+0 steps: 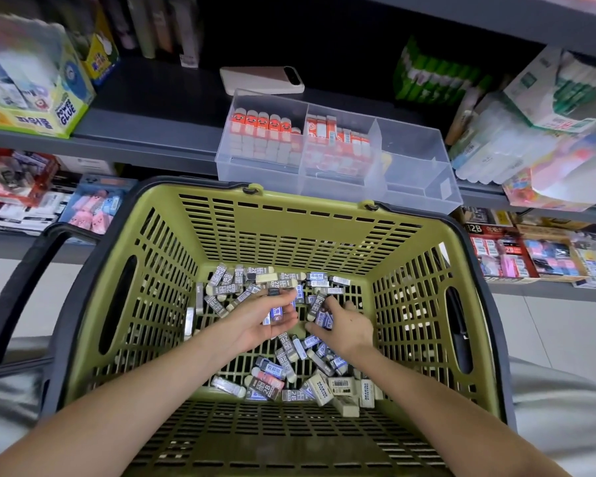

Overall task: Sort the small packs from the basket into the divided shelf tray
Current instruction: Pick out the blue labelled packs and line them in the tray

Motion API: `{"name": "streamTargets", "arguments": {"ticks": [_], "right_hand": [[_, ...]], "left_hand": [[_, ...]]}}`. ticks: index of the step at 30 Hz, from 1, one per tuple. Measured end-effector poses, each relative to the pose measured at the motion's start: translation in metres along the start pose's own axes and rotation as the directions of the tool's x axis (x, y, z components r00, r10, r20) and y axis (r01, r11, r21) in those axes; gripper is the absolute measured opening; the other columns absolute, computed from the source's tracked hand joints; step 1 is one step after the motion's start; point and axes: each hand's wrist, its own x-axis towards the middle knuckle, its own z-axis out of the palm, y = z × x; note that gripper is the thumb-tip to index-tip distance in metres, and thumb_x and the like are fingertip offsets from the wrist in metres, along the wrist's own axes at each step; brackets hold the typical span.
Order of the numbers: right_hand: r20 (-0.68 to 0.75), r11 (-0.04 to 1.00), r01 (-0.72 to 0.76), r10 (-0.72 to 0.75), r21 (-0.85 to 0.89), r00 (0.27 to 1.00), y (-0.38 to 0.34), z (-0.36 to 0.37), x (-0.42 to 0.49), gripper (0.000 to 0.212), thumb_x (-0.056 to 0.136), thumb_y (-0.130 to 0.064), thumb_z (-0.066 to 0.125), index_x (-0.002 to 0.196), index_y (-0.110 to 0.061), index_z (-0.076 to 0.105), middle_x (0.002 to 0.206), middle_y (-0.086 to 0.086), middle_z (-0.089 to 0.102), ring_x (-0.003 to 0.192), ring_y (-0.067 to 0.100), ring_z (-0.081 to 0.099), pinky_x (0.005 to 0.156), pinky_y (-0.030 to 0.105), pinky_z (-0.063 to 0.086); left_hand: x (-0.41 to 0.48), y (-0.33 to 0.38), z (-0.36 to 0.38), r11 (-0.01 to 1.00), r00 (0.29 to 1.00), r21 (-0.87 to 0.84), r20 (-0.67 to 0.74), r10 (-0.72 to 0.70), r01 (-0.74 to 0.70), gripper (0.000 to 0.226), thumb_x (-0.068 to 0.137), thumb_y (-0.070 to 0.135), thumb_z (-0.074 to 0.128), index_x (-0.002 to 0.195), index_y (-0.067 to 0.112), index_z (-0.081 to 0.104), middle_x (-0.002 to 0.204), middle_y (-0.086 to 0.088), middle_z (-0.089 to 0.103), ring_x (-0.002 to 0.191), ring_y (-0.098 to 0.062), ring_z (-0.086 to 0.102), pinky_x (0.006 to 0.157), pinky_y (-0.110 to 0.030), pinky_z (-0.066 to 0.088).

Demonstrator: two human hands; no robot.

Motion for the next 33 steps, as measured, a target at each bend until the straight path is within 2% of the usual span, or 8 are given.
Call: {"name": "streamTargets", "arguments": {"ticks": [6,12,15,22,26,29,31,33], "right_hand": [[-0.045,0.998,-0.050,0.048,-0.037,0.998,-0.011,0.011,-0.001,0.064,0.079,-0.073,0.045,0.121,-0.026,0.037,0.108,0.007,0.048,0.058,0.018,0.049,0.042,0.020,0.029],[0.031,0.993,-0.014,0.011,0.121,0.999,0.000,0.004,0.007,0.048,0.083,-0.049,0.061,0.120,-0.024,0.043,0.108,0.007,0.051,0.072,0.024,0.061,0.059,0.033,0.055],[0.045,0.989,0.001,-0.008,0.147,0.999,0.006,-0.002,0.011,0.044,0.083,-0.038,0.063,0.120,-0.021,0.045,0.096,0.003,0.060,0.067,0.017,0.060,0.052,0.027,0.053],[0.039,0.838,-0.034,0.016,0.545,0.999,-0.011,-0.040,0.007,0.037,0.078,-0.036,0.066,0.108,-0.023,0.048,0.074,-0.005,0.061,0.044,0.008,0.046,0.045,0.022,0.040],[-0.026,0.794,0.179,-0.201,0.581,0.979,-0.034,-0.082,-0.004,0.037,0.073,-0.044,0.069,0.098,-0.033,0.046,0.075,-0.009,0.062,0.047,0.001,0.050,0.046,0.020,0.042],[0.029,0.804,0.338,-0.402,0.490,0.915,-0.050,-0.099,-0.017,0.055,0.072,-0.050,0.072,0.119,-0.034,0.049,0.089,-0.015,0.065,0.068,-0.003,0.056,0.058,0.010,0.041],[0.072,0.779,0.370,-0.466,0.507,0.882,-0.054,-0.106,-0.021,0.064,0.077,-0.049,0.069,0.134,-0.037,0.043,0.092,-0.018,0.063,0.067,-0.009,0.056,0.060,0.006,0.039],[0.128,0.718,0.268,-0.446,0.643,0.886,-0.052,-0.114,-0.023,0.053,0.087,-0.039,0.062,0.136,-0.035,0.041,0.094,-0.009,0.067,0.069,0.002,0.066,0.063,0.021,0.053]], "left_hand": [[0.000,0.000,-0.001,0.999,0.999,0.023,-0.020,0.026,-0.025,0.035,0.061,0.011,0.081,0.092,0.005,0.067,0.068,-0.007,0.062,0.075,-0.023,0.063,0.062,-0.030,0.057],[0.001,0.003,-0.004,1.000,0.999,-0.008,-0.040,0.012,-0.012,0.038,0.061,0.009,0.082,0.096,0.003,0.066,0.076,-0.009,0.061,0.077,-0.024,0.063,0.063,-0.029,0.056],[0.001,0.003,-0.003,1.000,1.000,0.029,-0.025,0.003,-0.003,0.036,0.059,0.009,0.082,0.092,0.004,0.066,0.076,-0.009,0.061,0.074,-0.023,0.064,0.065,-0.030,0.057],[0.001,0.004,-0.001,0.995,0.998,-0.083,0.019,-0.061,0.062,0.047,0.061,0.019,0.084,0.100,0.001,0.064,0.088,-0.016,0.060,0.067,-0.025,0.065,0.063,-0.033,0.057],[0.002,0.005,0.001,0.991,0.993,-0.101,0.087,-0.077,0.086,0.053,0.071,0.047,0.073,0.101,0.004,0.063,0.084,-0.018,0.070,0.079,-0.032,0.068,0.074,-0.047,0.057],[-0.001,0.006,0.002,0.982,0.980,-0.121,0.157,-0.126,0.146,0.067,0.070,0.061,0.068,0.103,0.002,0.070,0.102,-0.022,0.070,0.094,-0.040,0.068,0.076,-0.050,0.056],[-0.004,0.006,0.001,0.975,0.971,-0.142,0.191,-0.145,0.173,0.063,0.069,0.059,0.071,0.087,-0.001,0.076,0.099,-0.024,0.071,0.093,-0.040,0.068,0.072,-0.048,0.057],[-0.006,0.006,-0.001,0.974,0.967,-0.141,0.210,-0.146,0.177,0.056,0.069,0.050,0.074,0.086,-0.002,0.075,0.094,-0.020,0.071,0.088,-0.034,0.069,0.069,-0.044,0.059]]}}
